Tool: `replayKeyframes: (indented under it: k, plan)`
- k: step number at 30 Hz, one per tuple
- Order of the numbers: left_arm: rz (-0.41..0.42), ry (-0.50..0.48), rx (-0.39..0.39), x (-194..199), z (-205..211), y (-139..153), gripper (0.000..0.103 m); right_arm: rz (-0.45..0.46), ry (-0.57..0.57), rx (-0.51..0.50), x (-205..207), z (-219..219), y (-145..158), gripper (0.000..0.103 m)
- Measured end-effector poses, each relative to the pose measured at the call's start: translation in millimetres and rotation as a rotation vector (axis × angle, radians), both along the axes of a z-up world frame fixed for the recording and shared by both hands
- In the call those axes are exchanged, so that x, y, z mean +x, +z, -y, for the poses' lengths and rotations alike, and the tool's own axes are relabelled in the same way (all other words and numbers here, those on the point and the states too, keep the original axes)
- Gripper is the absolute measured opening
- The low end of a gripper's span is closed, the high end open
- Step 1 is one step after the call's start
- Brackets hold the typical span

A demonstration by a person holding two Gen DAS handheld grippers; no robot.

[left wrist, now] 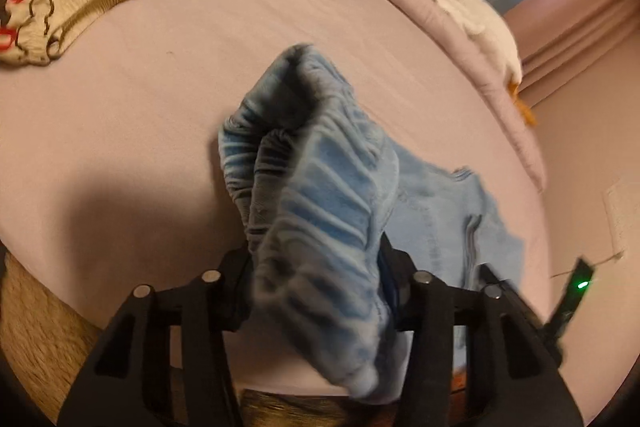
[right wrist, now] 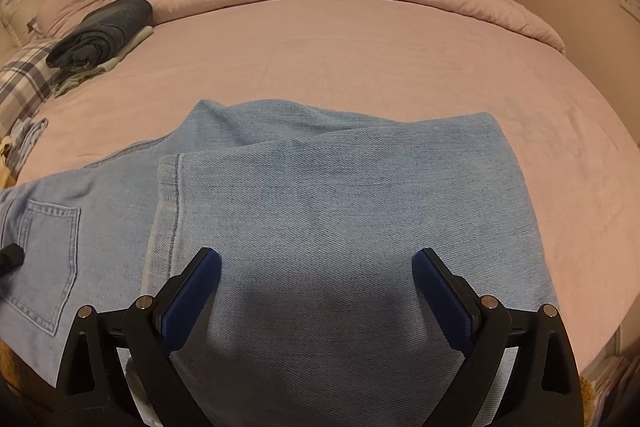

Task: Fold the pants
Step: 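Grasp the elastic cuffs with the left gripper and fold them over the waist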

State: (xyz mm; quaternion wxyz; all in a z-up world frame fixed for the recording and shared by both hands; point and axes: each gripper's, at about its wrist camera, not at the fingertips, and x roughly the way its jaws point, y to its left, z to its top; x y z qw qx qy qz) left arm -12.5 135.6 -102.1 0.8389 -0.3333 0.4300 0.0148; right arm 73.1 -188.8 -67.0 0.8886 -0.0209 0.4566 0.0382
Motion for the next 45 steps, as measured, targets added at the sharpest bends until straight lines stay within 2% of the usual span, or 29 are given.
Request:
replayKeyframes:
  k: [2, 5, 10, 14, 19, 24, 26, 27, 28, 29, 32, 34, 36, 38, 39, 41, 43, 45]
  plan:
    - [0.008, -0.004, 0.051, 0.2, 9.3, 12.8, 0.046, -0.004, 0.003, 0.005, 0.5, 1.3, 0.4, 0.097]
    - [0.076, -0.031, 0.082, -0.6, 24.3, 42.1, 0.045, -0.01, 0.013, 0.029, 0.2, 4.9, 2.8, 0.097]
    - [0.223, -0.157, 0.142, 5.5, 71.5, 101.0, 0.045, -0.029, -0.009, 0.189, -4.8, 31.1, 14.9, 0.097]
    - [0.279, -0.277, 0.173, 15.1, 119.1, 118.5, 0.045, 0.007, -0.068, 0.272, -16.6, 64.1, 34.4, 0.097]
    - [0.278, -0.456, 0.191, 39.4, 194.4, 114.6, 0.045, 0.06, -0.14, 0.316, -34.4, 103.2, 50.3, 0.097]
    - [0.163, -0.581, 0.21, 70.9, 253.5, 73.4, 0.047, 0.06, -0.204, 0.392, -43.5, 141.4, 51.4, 0.097]
    - [0.115, -0.614, 0.219, 78.0, 266.2, 55.6, 0.053, 0.062, -0.215, 0.44, -46.1, 153.9, 50.3, 0.097]
    - [0.103, -0.63, 0.211, 79.6, 272.3, 49.4, 0.058, 0.062, -0.22, 0.456, -46.9, 158.1, 49.7, 0.097]
    - [0.087, -0.658, 0.176, 81.8, 277.2, 41.6, 0.067, 0.06, -0.224, 0.465, -47.5, 161.5, 48.9, 0.097]
    - [0.061, -0.677, 0.168, 83.2, 282.0, 35.7, 0.071, 0.058, -0.225, 0.468, -47.6, 163.2, 48.1, 0.097]
    - [0.08, -0.689, 0.221, 79.5, 289.1, 36.5, 0.073, 0.058, -0.221, 0.48, -47.7, 164.7, 48.0, 0.097]
    - [0.072, -0.695, 0.221, 76.1, 290.3, 40.7, 0.073, 0.054, -0.201, 0.498, -43.6, 164.4, 47.4, 0.097]
    - [0.065, -0.705, 0.168, 73.8, 286.2, 44.0, 0.079, 0.043, -0.182, 0.516, -43.3, 163.7, 47.7, 0.097]
    - [0.074, -0.735, 0.051, 66.0, 280.0, 44.8, 0.1, 0.036, -0.166, 0.524, -45.2, 159.9, 49.6, 0.097]
    - [0.077, -0.748, -0.022, 64.0, 275.9, 47.2, 0.102, 0.039, -0.156, 0.525, -45.0, 157.9, 51.6, 0.097]
    - [0.081, -0.743, -0.068, 59.9, 268.3, 53.4, 0.102, 0.046, -0.139, 0.532, -44.4, 153.5, 55.9, 0.097]
    - [0.087, -0.708, -0.008, 56.0, 264.3, 59.4, 0.102, 0.045, -0.132, 0.549, -43.1, 151.9, 57.8, 0.097]
    - [0.092, -0.655, 0.104, 51.2, 257.7, 62.9, 0.102, 0.042, -0.128, 0.563, -40.4, 150.2, 57.7, 0.098]
